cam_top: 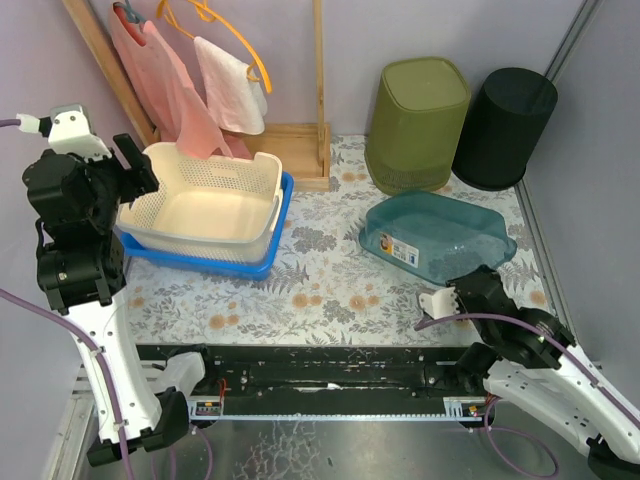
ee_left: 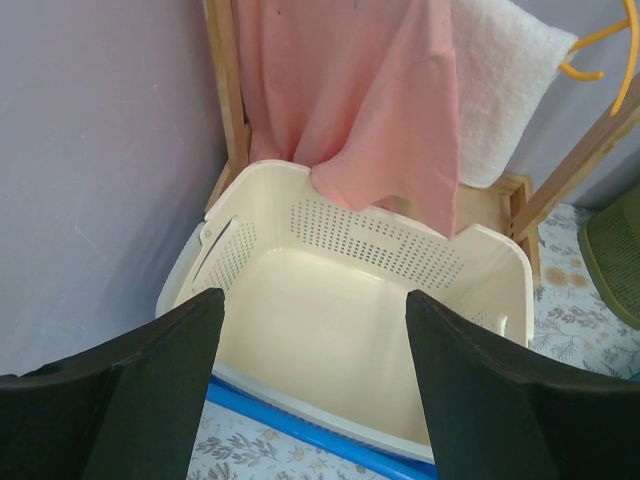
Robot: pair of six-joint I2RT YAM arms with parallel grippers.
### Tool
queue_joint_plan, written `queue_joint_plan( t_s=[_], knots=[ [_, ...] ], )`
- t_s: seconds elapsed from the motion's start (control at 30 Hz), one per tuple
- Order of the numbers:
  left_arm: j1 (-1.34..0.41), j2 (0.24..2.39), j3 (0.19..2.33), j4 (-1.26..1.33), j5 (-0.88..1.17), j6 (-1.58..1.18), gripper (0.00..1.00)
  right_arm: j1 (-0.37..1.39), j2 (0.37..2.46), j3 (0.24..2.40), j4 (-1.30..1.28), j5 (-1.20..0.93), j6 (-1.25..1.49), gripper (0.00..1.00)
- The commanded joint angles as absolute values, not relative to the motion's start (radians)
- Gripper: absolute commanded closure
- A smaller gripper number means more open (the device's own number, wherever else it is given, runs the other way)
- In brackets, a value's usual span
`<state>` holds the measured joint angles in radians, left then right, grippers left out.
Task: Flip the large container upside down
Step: Place the container at the center of the board, then move the container to the center of the board.
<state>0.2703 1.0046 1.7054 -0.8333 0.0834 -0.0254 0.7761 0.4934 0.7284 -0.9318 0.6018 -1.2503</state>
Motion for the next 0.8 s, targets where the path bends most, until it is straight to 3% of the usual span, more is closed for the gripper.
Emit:
queue_joint_plan(
  t_s=[0.0, 0.03, 0.07, 0.13, 0.17, 0.33, 0.47, 0.63, 0.77],
  knots=[
    [0.277, 0.985, 1.659, -0.843, 0.119, 0.007, 0.28, 0.775, 0.455, 0.714, -1.298, 0.624, -1.140, 1.00],
    [0.277, 0.982, 1.645, -0.840, 0.121, 0.012, 0.28, 0.775, 0.462, 0.717, -1.362, 0.597, -1.104, 1.00],
    [0.277, 0.980, 1.631, -0.837, 0.124, 0.016, 0.28, 0.775, 0.479, 0.730, -1.420, 0.560, -1.064, 0.87],
    [0.277, 0.979, 1.603, -0.829, 0.134, 0.022, 0.28, 0.775, 0.522, 0.779, -1.462, 0.497, -0.959, 0.19],
    [0.278, 0.979, 1.588, -0.825, 0.136, 0.023, 0.28, 0.776, 0.544, 0.814, -1.464, 0.465, -0.886, 0.02],
    [0.278, 0.988, 1.541, -0.818, 0.156, 0.024, 0.28, 0.775, 0.661, 1.034, -1.461, 0.315, -0.701, 0.01],
    [0.277, 1.011, 1.529, -0.838, 0.223, 0.024, 0.28, 0.776, 0.867, 1.305, -1.421, 0.405, -0.573, 0.01],
    [0.277, 1.040, 1.544, -0.895, 0.388, 0.034, 0.28, 0.776, 1.212, 1.890, -1.469, -0.024, -0.612, 0.01],
    [0.277, 1.036, 1.555, -0.913, 0.357, 0.034, 0.28, 0.803, 1.431, 1.886, -1.465, -0.394, -0.819, 0.01]
  ],
)
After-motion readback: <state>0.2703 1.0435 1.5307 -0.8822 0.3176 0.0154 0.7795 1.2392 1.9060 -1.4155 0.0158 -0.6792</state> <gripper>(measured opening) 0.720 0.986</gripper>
